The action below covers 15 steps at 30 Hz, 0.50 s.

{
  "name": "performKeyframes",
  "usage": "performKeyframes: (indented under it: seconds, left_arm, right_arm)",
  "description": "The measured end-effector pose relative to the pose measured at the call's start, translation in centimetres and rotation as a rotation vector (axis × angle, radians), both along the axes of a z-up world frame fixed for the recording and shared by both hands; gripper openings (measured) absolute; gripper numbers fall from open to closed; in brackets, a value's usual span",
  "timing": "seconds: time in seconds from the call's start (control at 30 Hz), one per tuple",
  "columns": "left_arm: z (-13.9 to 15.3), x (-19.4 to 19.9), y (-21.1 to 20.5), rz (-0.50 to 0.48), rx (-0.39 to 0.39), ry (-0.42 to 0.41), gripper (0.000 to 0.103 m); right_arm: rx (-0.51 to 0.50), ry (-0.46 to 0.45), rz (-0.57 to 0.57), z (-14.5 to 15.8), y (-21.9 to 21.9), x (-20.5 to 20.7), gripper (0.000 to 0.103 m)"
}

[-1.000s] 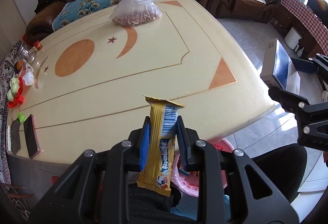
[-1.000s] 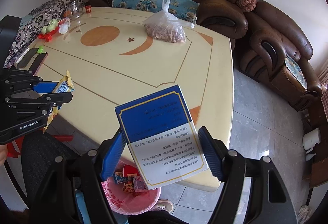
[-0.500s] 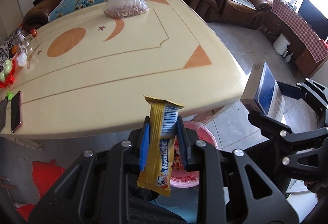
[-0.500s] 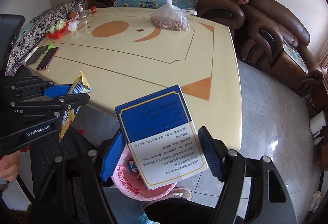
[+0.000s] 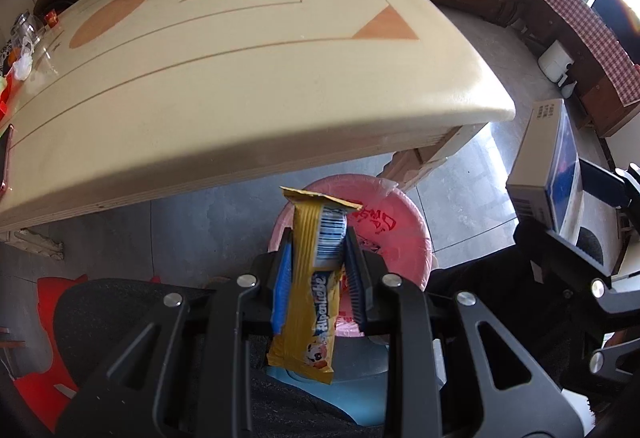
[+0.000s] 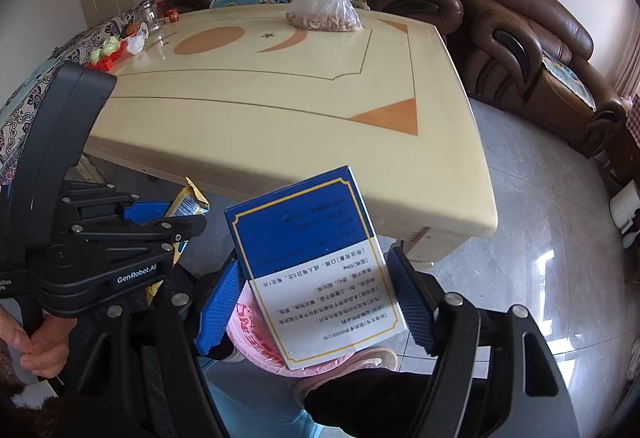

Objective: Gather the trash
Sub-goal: 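Carry the snack bar and card box with both tools over the pink wastebasket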

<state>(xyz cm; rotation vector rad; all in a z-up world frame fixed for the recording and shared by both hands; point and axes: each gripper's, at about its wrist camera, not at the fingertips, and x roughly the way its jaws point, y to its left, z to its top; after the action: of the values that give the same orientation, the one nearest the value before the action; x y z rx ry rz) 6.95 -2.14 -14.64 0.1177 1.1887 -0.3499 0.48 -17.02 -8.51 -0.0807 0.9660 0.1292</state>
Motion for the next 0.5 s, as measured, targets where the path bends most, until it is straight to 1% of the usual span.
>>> performKeyframes:
  seconds: [0.23,0.33,0.43,0.5]
  left_arm:
    - [-4.5,-0.4,-0.5,-0.004,-0.006,0.076,0.025]
    - [-6.8,-0.6,-0.4,0.001,-0.016,0.118,0.025]
    - [-9.6,-0.6,-0.5,0.000,-0.013,0.181,0.025]
    - [-11.5,-0.6,-0.7,0.001,-0.008,0.216,0.025]
  right_arm:
    - [-0.012,0.032,-0.051,-4.7,0.0,-0.3,0.070]
    - [0.008,0.071,-0.076,-7.2,-0.4,-0.2,0.070]
    - [0.011,0.109,-0.103,-9.8,-0.6,0.1,0.070]
    - [0.035,0.143,-0.120,-11.6,-1.0,0.5,0.070]
